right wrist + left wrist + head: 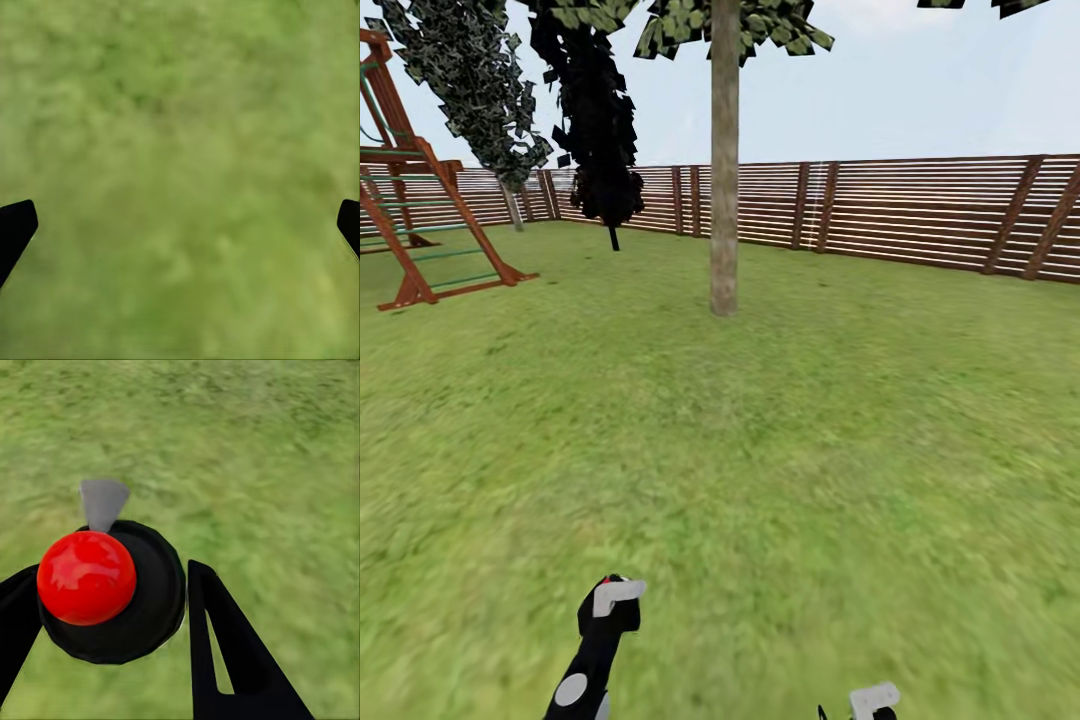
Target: In the garden, pick up the pesticide atomizer on the floor and spray pesticide onto both trees until each tree trunk is fully covered.
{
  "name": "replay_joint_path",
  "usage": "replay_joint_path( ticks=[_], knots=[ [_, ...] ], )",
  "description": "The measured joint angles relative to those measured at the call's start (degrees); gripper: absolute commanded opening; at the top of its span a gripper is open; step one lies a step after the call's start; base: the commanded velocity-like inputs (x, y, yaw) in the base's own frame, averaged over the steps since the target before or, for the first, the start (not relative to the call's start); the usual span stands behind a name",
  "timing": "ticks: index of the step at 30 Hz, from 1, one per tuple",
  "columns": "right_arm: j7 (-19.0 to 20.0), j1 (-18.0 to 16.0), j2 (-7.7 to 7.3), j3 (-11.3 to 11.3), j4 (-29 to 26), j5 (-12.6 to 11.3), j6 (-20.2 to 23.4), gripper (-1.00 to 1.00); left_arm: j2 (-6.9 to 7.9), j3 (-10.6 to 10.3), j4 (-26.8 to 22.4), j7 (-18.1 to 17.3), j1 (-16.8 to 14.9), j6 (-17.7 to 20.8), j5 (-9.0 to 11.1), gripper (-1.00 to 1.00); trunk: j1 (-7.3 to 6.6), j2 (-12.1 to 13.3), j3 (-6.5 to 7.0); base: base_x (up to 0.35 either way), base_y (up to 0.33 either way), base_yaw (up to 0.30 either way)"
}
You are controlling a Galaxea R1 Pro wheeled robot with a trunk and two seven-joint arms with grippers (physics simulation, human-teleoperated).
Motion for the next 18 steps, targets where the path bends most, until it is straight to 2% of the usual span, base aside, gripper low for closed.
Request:
replay_joint_path(
  ticks=[18],
  knots=[
    [0.0,0.0,-0.02,0.0,0.0,0.0,0.0,1.00,0.17,-0.1,-0.1,0.2,0.0,0.1,0.0,-1.00,0.00,0.0,0.00,0.338,0.098,0.000]
  ],
)
